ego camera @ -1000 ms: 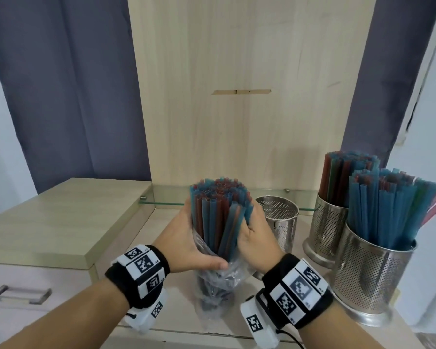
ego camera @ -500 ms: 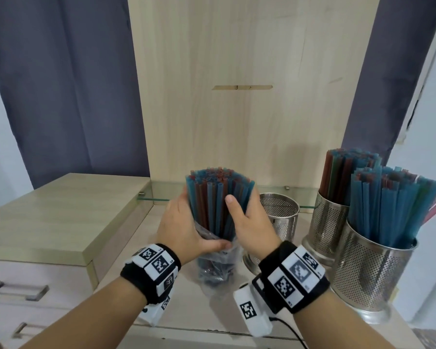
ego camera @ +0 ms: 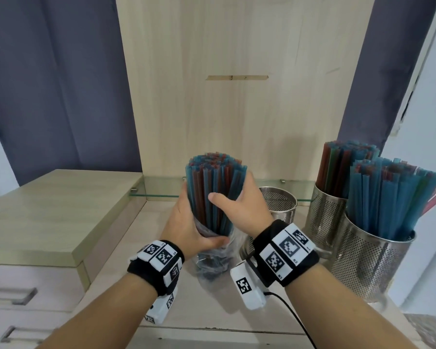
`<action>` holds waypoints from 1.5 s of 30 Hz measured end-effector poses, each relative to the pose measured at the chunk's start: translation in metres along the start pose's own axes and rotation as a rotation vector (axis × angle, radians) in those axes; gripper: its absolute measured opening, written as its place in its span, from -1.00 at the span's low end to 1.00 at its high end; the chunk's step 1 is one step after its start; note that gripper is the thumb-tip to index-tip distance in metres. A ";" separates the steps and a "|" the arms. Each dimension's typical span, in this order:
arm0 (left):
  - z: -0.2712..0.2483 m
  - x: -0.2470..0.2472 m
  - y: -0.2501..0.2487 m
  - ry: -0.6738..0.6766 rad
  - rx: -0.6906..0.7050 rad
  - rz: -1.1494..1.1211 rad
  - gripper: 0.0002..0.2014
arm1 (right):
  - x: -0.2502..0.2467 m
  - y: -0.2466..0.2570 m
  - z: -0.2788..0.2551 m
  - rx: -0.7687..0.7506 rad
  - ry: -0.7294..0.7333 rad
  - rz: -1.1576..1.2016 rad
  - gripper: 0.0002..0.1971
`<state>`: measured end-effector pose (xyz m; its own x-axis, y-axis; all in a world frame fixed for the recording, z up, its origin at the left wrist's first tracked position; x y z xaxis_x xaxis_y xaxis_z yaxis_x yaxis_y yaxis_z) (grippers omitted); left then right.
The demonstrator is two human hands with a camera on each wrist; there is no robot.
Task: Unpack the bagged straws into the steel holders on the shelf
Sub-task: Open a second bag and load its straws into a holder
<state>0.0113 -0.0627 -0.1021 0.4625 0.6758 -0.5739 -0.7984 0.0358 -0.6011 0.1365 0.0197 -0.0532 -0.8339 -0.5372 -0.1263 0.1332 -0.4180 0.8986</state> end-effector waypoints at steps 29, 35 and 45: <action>0.000 0.000 0.015 -0.079 -0.122 0.200 0.50 | -0.011 0.011 0.016 -0.003 -0.134 0.007 -0.83; 0.000 0.001 0.017 -0.078 -0.125 0.221 0.49 | -0.018 0.011 0.015 -0.009 -0.237 -0.111 -0.73; 0.003 0.003 0.021 -0.068 -0.098 0.254 0.38 | -0.057 0.067 0.034 -0.185 -0.430 0.183 -0.89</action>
<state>-0.0053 -0.0578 -0.1144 0.2230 0.7022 -0.6761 -0.8425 -0.2102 -0.4961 0.1750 0.0473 0.0284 -0.9281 -0.2792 0.2462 0.3581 -0.4892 0.7953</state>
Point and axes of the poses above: each hand's wrist, its own z-axis towards the middle knuckle, its own x-axis out of the palm, y = z × x, the point moved 7 cm from there along z, towards the middle knuckle, and after that the axes turned 9 degrees about z, right-handed, at the moved point
